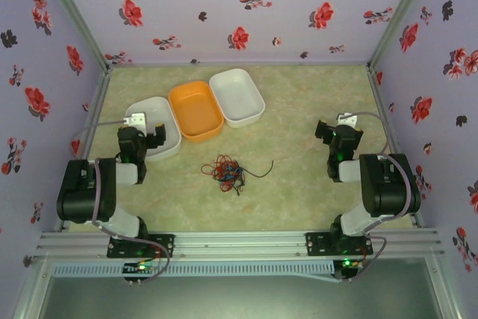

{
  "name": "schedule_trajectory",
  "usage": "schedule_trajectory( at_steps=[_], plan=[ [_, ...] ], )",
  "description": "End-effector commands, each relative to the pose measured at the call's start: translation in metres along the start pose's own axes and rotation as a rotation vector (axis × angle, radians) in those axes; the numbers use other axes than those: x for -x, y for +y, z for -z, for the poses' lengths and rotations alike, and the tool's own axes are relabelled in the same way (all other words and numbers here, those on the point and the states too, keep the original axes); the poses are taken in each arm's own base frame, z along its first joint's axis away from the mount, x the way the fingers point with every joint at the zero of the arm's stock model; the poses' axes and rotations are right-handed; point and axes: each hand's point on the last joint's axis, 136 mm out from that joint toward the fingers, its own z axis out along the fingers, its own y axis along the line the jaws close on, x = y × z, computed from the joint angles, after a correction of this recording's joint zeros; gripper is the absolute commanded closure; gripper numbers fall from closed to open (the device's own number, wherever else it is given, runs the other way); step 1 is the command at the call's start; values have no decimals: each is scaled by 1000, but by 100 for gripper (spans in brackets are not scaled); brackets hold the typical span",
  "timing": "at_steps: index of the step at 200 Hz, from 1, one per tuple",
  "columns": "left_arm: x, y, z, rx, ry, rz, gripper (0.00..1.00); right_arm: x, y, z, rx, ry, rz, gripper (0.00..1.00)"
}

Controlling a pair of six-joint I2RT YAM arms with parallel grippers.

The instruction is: Untangle the cables

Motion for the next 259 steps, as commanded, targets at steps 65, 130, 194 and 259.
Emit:
schedule_trajectory(
  at_steps=[65,130,194,259],
  plan=[
    [4,1,-3,9,-8,-21,0,2,-2,1,-12,-11,-19,1],
    [4,1,-3,10,-8,-20,0,2,-2,1,-13,-10,-19,1],
    [5,1,-3,11,-9,-19,0,1,-2,2,-12,-12,-20,1],
    [19,5,7,26,-33,-10,0,13,-4,11,-17,-31,-23,1]
  ],
)
